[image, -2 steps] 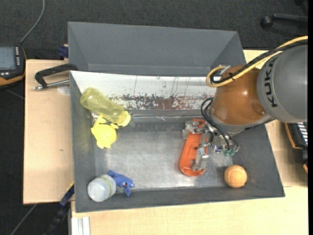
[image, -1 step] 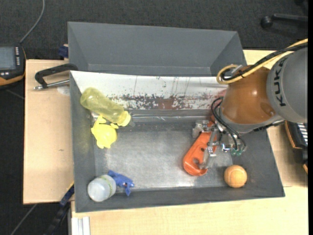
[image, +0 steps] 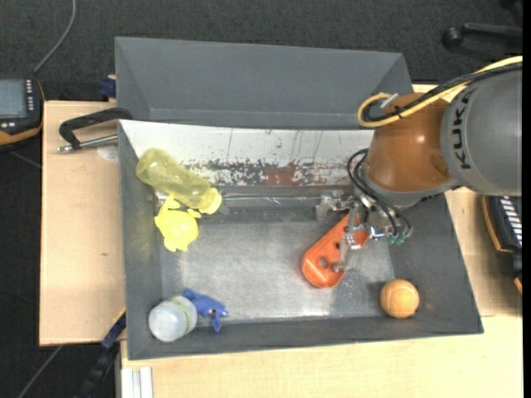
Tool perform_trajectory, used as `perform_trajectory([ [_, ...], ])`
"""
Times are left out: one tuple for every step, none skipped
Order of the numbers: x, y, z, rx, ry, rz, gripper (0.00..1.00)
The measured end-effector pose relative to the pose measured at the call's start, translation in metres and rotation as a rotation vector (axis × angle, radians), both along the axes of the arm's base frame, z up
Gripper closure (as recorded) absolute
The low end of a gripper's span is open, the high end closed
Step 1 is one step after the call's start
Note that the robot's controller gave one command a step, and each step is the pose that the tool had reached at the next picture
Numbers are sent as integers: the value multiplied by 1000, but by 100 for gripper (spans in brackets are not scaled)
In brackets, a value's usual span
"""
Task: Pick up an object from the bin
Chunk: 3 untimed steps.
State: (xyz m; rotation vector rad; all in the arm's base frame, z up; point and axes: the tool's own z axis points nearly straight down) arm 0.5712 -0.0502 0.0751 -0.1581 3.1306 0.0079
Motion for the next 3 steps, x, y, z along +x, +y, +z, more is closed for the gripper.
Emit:
perform_trajectory([
  [2,-11,-2,-3,-5,327,0],
  [-16,-17,-3,-2,-4,349,0],
  [-38,-19,-4,0,-8,159,100],
])
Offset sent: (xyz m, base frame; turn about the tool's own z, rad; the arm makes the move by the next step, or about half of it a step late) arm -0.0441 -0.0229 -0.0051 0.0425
